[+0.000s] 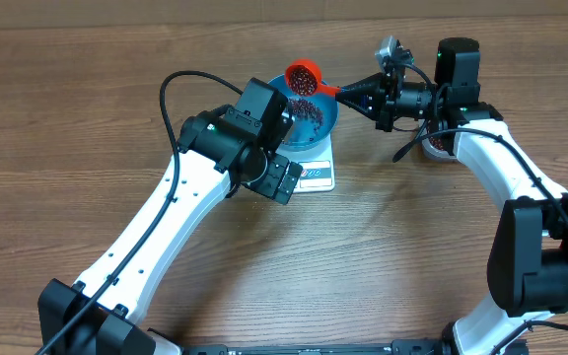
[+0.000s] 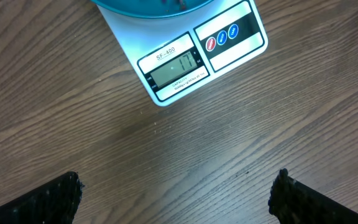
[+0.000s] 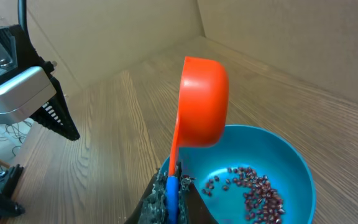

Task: Scoop item into bowl and weigh 150g on scale
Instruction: 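Tilt the red cup with the right gripper to pour beans into bowl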

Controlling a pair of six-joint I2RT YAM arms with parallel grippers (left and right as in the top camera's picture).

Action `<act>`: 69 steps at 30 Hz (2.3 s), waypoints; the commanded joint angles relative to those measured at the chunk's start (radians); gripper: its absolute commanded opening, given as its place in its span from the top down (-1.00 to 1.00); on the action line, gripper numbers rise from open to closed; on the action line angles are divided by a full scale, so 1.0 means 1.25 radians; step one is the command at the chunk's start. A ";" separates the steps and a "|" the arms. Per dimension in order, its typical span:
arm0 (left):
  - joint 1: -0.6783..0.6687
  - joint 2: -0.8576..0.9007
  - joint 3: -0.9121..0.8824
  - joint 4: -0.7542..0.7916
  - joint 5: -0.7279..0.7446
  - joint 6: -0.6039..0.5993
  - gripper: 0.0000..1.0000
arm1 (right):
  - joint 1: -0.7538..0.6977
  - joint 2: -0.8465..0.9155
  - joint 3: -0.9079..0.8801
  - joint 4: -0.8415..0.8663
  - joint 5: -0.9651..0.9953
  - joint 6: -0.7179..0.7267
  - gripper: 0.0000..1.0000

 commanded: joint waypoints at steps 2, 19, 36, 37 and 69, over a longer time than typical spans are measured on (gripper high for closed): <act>-0.002 -0.009 0.007 -0.002 -0.003 0.012 -0.99 | 0.002 0.004 0.009 0.005 0.002 -0.007 0.93; -0.002 -0.009 0.007 -0.002 -0.003 0.012 -1.00 | 0.002 0.004 0.008 -0.008 0.002 -0.084 0.93; -0.002 -0.009 0.007 -0.002 -0.003 0.012 -0.99 | 0.002 0.004 0.008 -0.008 0.002 -0.154 0.93; -0.002 -0.009 0.007 -0.002 -0.003 0.012 -0.99 | 0.002 0.004 0.008 -0.008 0.002 -0.154 0.93; -0.002 -0.009 0.007 -0.002 -0.003 0.012 -0.99 | 0.001 0.004 0.008 -0.008 0.003 -0.154 0.93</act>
